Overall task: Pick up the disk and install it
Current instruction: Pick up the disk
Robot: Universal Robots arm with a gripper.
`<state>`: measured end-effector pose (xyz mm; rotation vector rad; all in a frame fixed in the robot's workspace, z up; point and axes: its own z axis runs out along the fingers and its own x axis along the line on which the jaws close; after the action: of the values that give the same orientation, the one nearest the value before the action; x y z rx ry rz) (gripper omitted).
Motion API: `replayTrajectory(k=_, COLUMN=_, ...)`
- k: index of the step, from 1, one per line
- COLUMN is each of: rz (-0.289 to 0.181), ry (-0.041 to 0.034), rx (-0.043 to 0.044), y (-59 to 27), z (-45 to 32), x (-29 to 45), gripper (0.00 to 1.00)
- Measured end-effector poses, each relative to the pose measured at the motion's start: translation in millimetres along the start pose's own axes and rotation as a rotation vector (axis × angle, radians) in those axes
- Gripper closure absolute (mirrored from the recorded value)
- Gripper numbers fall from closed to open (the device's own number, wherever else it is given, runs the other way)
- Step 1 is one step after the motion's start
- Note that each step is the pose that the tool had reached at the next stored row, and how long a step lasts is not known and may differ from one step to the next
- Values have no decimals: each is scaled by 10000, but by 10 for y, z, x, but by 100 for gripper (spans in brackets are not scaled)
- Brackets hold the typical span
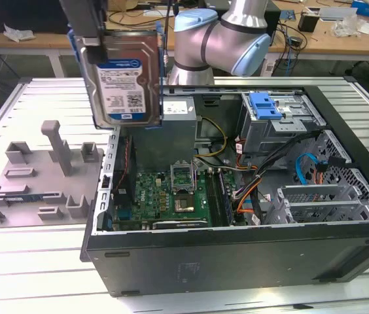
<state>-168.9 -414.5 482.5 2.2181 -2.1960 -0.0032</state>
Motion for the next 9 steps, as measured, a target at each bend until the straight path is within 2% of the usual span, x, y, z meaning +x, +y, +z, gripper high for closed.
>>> replayTrajectory(k=2, rz=-2, ry=0, rx=-16, y=-88, z=-2, x=28, gripper=63)
replayTrajectory(k=4, rz=-3, ry=0, rx=-38, y=-219, z=-5, x=69, gripper=63)
replayTrajectory(k=9, rz=-1, ry=-1, rx=-75, y=-419, z=-11, x=133, gripper=63)
